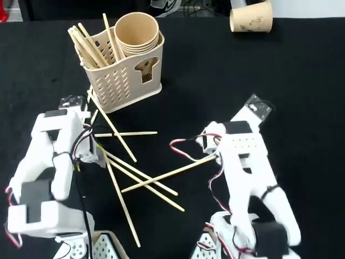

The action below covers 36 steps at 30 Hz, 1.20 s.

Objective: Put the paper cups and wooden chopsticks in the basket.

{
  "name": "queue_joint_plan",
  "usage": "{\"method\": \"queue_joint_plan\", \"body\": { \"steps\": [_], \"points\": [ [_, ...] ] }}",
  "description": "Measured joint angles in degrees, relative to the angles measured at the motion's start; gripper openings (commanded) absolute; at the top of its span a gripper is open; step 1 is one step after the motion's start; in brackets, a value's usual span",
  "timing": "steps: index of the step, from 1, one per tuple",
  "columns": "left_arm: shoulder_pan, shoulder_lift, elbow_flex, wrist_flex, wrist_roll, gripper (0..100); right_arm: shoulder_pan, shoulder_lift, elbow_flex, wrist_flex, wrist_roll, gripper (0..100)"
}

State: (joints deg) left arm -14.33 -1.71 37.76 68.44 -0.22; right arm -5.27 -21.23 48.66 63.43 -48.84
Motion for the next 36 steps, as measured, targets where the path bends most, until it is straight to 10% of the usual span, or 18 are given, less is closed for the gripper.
{"method": "queue_joint_plan", "body": {
  "steps": [20,25,36],
  "points": [
    [-3.96,6.33,-5.98,-6.77,-20.48,19,-0.35,16.7,-0.79,-7.21,-0.97,16.5],
    [-3.96,6.33,-5.8,-6.95,-21.36,19,-0.09,17.14,-0.53,-7.12,-0.97,0.8],
    [-3.87,6.15,-5.71,-6.95,-21.54,2,0.18,15.74,-0.79,-4.84,-0.97,1.2]
  ]
}}
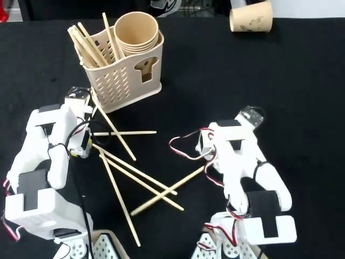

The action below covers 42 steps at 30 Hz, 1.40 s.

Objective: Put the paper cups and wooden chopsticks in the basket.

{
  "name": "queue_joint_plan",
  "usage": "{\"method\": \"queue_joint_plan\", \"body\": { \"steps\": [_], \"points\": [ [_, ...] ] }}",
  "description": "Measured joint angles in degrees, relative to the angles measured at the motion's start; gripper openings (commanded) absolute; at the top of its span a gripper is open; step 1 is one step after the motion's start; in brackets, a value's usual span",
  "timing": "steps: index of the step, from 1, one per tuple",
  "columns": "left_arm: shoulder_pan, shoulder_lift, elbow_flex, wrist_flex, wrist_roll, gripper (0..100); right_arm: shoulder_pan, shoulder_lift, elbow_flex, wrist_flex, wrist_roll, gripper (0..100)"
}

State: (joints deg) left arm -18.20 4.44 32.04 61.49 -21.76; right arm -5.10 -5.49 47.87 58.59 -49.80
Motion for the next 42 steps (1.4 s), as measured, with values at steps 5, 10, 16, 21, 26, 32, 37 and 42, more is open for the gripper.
{"method": "queue_joint_plan", "body": {
  "steps": [5,10,16,21,26,32,37,42],
  "points": [
    [0.0,0.09,0.0,0.0,0.0,3,-0.26,-6.07,-5.36,7.56,0.0,1.2],
    [-0.53,-5.54,0.09,4.57,-2.99,3,-0.35,-13.1,-9.23,13.98,0.0,1.2],
    [-2.11,-20.57,-0.44,14.59,-12.48,23,-0.35,-19.16,-9.58,15.82,0.0,1.2],
    [-4.48,-21.8,0.79,13.8,-20.66,26,-0.35,-21.1,-9.58,15.82,0.0,1.2],
    [-6.15,-13.27,2.37,4.84,-24.62,26,-0.35,-21.1,-9.67,15.82,0.0,1.2],
    [-7.3,1.58,-0.88,1.32,-25.49,13,-0.35,-21.1,-9.67,15.82,0.0,1.2],
    [-8.0,4.22,-2.55,1.49,-25.32,4,-0.44,-21.1,-10.81,15.91,0.0,1.2],
    [-7.91,4.4,-2.02,1.58,-25.32,3,-3.16,-21.1,-17.41,20.31,0.0,1.2]
  ]
}}
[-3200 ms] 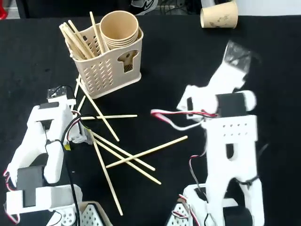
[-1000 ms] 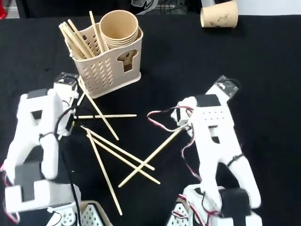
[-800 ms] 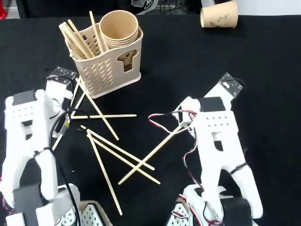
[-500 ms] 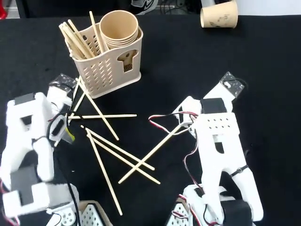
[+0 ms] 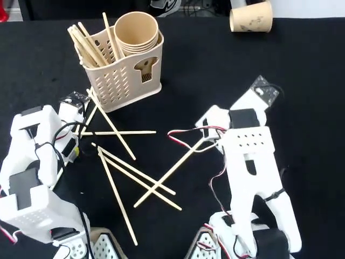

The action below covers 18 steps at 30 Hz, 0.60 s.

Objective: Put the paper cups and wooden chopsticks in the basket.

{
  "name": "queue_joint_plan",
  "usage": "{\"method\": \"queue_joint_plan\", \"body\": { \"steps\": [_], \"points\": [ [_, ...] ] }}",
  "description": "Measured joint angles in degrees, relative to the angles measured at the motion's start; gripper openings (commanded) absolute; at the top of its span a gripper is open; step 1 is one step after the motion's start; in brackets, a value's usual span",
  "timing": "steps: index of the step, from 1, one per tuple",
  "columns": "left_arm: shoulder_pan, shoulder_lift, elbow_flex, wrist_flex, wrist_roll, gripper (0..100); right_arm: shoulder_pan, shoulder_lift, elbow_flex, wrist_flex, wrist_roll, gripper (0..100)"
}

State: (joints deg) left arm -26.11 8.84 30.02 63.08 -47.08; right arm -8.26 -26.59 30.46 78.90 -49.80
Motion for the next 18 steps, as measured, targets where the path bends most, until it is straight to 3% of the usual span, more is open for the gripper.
{"method": "queue_joint_plan", "body": {
  "steps": [6,12,18],
  "points": [
    [-2.11,-10.55,6.07,-0.7,0.0,3,-6.24,0.0,-15.74,9.85,1.23,1.2],
    [-3.43,-36.92,15.03,5.01,0.09,3,-8.88,0.0,-31.65,13.45,8.0,1.2],
    [-3.52,-61.45,16.97,16.44,0.09,3,-8.88,-0.09,-38.15,13.63,11.69,1.2]
  ]
}}
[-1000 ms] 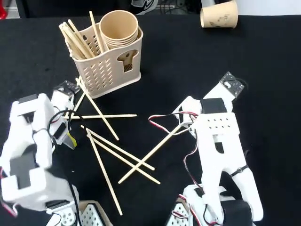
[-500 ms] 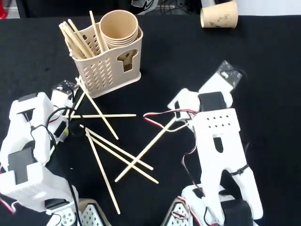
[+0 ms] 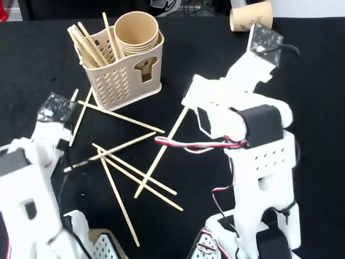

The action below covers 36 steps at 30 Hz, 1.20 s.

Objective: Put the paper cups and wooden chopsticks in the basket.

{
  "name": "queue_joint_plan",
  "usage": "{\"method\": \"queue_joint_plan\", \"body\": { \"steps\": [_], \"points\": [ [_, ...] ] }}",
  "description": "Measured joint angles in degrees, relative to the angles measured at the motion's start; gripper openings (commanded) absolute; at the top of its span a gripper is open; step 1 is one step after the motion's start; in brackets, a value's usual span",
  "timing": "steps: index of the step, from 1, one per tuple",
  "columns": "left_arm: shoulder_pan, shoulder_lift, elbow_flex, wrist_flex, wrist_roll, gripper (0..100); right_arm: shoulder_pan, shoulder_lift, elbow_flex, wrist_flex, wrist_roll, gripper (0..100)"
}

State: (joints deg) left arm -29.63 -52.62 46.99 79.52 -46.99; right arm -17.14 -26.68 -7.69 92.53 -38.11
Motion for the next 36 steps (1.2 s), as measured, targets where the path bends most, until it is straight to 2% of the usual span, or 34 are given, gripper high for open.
{"method": "queue_joint_plan", "body": {
  "steps": [3,6,9,14,17,20,24,26,28,32,36],
  "points": [
    [0.0,-7.91,0.09,4.13,0.0,3,0.0,0.0,-1.76,-0.53,1.93,1.2],
    [0.0,-14.33,0.7,4.75,1.93,3,0.0,0.0,-3.52,-4.04,4.92,1.2],
    [0.0,-19.96,0.79,2.29,8.26,3,-0.09,0.0,-4.48,-10.37,11.69,1.2],
    [0.0,-30.07,2.9,-4.48,22.77,3,-2.64,0.0,-4.57,-22.86,26.46,1.2],
    [0.0,-35.87,6.51,-12.92,32.97,3,-3.69,0.0,-4.57,-31.91,29.63,1.2],
    [0.0,-41.05,12.48,-26.55,43.78,3,-5.27,0.0,-4.57,-40.97,30.42,1.2],
    [0.0,-43.25,23.74,-53.01,57.49,3,-7.21,0.0,-4.57,-51.52,30.42,1.2],
    [2.2,-42.81,27.87,-66.99,60.31,3,-7.3,0.0,-2.73,-57.85,30.42,1.2],
    [5.8,-39.65,28.4,-77.27,60.92,3,-7.3,0.09,0.88,-64.88,30.95,1.2],
    [13.63,-29.1,23.65,-83.34,62.33,3,-7.3,0.09,10.55,-81.23,33.93,1.1],
    [15.65,-11.69,11.87,-84.13,65.32,3,-8.18,0.53,18.46,-91.25,34.81,1.1]
  ]
}}
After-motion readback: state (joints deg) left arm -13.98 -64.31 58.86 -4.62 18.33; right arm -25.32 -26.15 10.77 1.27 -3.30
